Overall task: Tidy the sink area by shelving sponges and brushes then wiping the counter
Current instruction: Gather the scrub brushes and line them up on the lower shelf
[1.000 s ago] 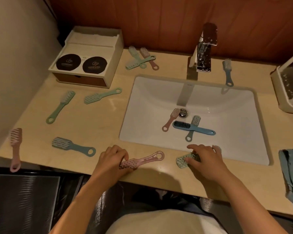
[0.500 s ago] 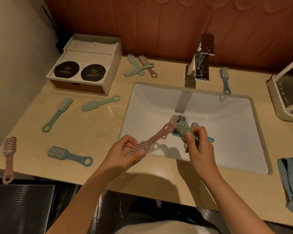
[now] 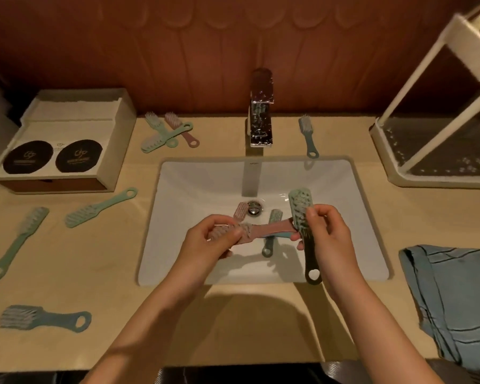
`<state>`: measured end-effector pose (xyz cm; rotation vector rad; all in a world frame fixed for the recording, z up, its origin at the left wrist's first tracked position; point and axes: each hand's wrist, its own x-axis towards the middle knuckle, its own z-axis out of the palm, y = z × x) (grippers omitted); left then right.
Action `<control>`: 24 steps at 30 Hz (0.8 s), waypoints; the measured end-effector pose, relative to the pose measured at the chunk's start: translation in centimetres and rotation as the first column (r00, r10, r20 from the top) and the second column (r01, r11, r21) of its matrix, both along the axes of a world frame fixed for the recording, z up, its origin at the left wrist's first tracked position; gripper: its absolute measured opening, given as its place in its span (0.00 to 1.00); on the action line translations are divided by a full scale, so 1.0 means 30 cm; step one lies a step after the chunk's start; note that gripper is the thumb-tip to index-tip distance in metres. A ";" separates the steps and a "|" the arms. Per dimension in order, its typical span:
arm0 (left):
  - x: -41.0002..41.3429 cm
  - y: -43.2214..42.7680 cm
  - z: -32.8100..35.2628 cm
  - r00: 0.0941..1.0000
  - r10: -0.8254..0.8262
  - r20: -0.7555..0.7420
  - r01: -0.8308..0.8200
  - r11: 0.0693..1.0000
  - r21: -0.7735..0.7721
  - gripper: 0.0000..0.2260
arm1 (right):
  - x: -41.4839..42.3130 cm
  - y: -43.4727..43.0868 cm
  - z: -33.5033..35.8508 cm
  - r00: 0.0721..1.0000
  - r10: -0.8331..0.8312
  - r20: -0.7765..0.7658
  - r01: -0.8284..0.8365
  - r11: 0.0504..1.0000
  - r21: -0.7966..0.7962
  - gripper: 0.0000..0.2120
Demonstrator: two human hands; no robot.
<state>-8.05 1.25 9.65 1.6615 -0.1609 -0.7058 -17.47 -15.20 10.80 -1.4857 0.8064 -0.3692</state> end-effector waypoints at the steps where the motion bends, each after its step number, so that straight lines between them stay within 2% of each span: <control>1: -0.004 -0.042 0.005 0.994 0.051 -0.098 -0.056 0.997 -0.052 0.03 | -0.015 -0.030 -0.003 1.000 -0.002 -0.001 0.002 1.000 -0.003 0.08; 4: -0.029 -0.190 0.026 0.915 0.140 -0.379 -0.228 0.953 -0.197 0.03 | -0.067 -0.141 -0.005 1.000 0.019 -0.002 -0.019 1.000 -0.013 0.07; 7: -0.067 -0.322 0.036 0.860 0.143 -0.490 -0.297 0.921 -0.252 0.04 | -0.119 -0.257 -0.004 0.999 0.049 -0.006 -0.049 0.998 -0.039 0.06; 11: -0.112 -0.498 0.036 0.831 0.171 -0.529 -0.341 0.909 -0.241 0.07 | -0.185 -0.436 -0.011 0.999 0.036 0.004 -0.035 0.994 -0.104 0.05; 14: -0.137 -0.617 0.036 0.808 0.235 -0.541 -0.388 0.902 -0.188 0.03 | -0.236 -0.594 -0.018 1.000 -0.012 0.002 0.012 0.985 -0.171 0.04; 17: -0.145 -0.729 0.041 0.794 0.282 -0.539 -0.412 0.901 -0.135 0.03 | -0.274 -0.770 -0.029 0.998 -0.001 -0.068 -0.018 0.959 -0.282 0.04; 19: -0.153 -0.783 0.046 0.798 0.300 -0.522 -0.414 0.903 -0.114 0.05 | -0.287 -0.878 -0.051 0.990 -0.011 -0.144 -0.050 0.910 -0.412 0.03; 24: -0.202 -0.880 0.021 0.791 0.314 -0.525 -0.424 0.900 -0.099 0.05 | -0.261 -1.102 -0.091 0.945 -0.024 -0.327 -0.196 0.759 -0.621 0.11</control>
